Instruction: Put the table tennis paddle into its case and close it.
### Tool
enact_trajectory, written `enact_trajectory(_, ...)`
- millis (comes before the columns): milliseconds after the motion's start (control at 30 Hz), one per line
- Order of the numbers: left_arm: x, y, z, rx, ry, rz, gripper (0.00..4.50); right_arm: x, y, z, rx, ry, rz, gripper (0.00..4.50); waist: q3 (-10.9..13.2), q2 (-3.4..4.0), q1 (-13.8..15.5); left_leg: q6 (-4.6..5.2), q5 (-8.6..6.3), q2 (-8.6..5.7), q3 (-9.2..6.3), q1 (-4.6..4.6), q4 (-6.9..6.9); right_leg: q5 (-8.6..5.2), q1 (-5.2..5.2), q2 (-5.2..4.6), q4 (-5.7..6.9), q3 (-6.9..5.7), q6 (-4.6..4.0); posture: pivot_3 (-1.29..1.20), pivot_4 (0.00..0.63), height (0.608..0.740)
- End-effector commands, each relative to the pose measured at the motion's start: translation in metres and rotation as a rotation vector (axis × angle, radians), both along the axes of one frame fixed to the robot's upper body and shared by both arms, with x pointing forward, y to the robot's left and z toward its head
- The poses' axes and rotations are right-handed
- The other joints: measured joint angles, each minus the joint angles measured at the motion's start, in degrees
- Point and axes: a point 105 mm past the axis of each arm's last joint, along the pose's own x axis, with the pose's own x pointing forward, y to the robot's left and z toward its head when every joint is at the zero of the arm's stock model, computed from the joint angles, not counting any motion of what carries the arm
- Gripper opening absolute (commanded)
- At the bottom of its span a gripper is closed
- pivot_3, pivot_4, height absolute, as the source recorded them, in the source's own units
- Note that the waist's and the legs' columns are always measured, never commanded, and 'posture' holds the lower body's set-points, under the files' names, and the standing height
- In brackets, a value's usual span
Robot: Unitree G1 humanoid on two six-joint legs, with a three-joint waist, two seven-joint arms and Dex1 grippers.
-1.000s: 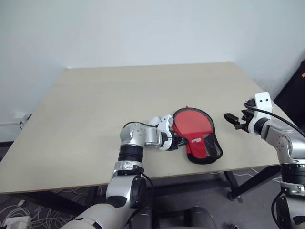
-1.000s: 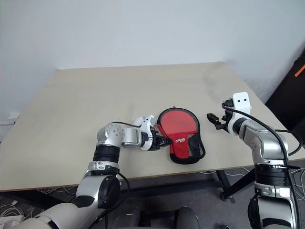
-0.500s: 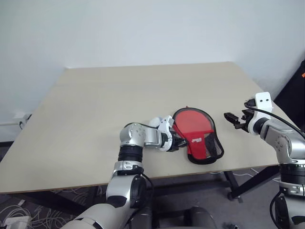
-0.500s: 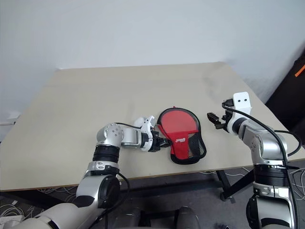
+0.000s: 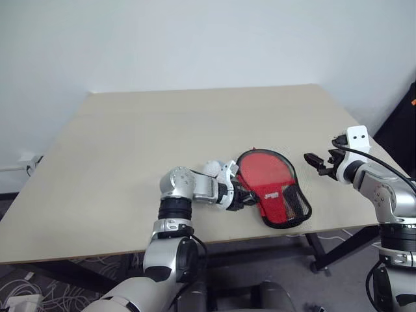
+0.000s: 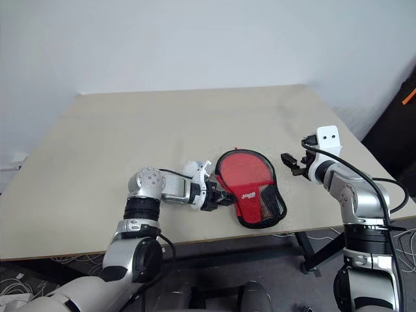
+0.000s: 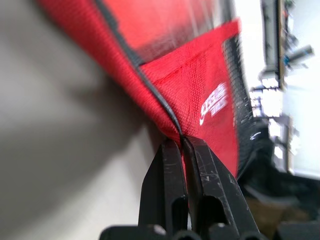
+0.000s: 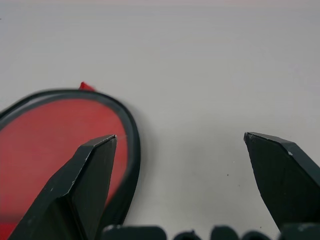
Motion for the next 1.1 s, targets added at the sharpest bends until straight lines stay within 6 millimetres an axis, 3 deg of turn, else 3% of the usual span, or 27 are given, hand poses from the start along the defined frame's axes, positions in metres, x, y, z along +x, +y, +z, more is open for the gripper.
enact_trajectory(33, -0.001, 0.008, 0.017, -0.042, -0.056, -0.051, 0.01, 0.002, -0.001, 0.020, 0.002, -0.070, 0.004, 4.43, 0.0, 0.00, 0.0, 0.00, 0.00, 0.00, 0.00, -0.01, 0.00, 0.00, -0.02, 0.00, 0.01, 0.01, -0.01, 0.00, 0.000, 0.724)
enact_trajectory(267, -0.016, 0.051, 0.005, 0.024, -0.036, -0.073, 0.01, 0.002, 0.001, 0.018, -0.005, -0.055, 0.015, 4.43, 0.0, 0.01, 0.0, -0.03, -0.01, 0.03, 0.06, -0.01, -0.03, 0.17, -0.09, 0.01, 0.06, 0.09, -0.28, 0.00, 0.000, 0.724)
enact_trajectory(500, -0.041, 0.071, 0.006, 0.017, -0.018, -0.109, 0.01, 0.004, 0.009, 0.022, -0.005, -0.065, 0.051, 4.43, 0.0, 0.01, 0.0, -0.14, -0.07, 0.03, -0.06, 0.00, -0.03, 0.18, -0.10, 0.00, 0.06, 0.15, -0.30, 0.00, 0.000, 0.724)
enact_trajectory(800, -0.049, 0.059, 0.010, -0.002, -0.010, -0.098, 0.01, 0.006, 0.028, 0.027, -0.012, -0.083, 0.125, 4.43, 0.0, -0.01, 0.0, -0.13, -0.06, -0.02, -0.11, 0.02, -0.02, 0.18, -0.02, -0.01, 0.04, 0.11, -0.30, 0.00, 0.000, 0.724)
enact_trajectory(967, -0.054, 0.056, 0.014, 0.011, -0.030, -0.109, 0.01, 0.006, 0.029, 0.028, -0.025, -0.091, 0.128, 4.43, 0.0, -0.01, 0.1, -0.15, -0.06, -0.02, -0.07, 0.02, -0.02, 0.18, -0.02, 0.02, 0.04, 0.12, -0.30, 0.00, 0.000, 0.724)
enact_trajectory(1100, -0.052, 0.057, 0.018, 0.015, -0.049, -0.069, 0.91, 0.006, 0.027, 0.024, -0.033, -0.081, 0.118, 4.43, 0.0, -0.01, 0.1, -0.25, -0.12, -0.03, -0.04, 0.02, -0.02, 0.18, -0.02, 0.01, 0.02, 0.12, -0.30, 0.00, 0.000, 0.724)
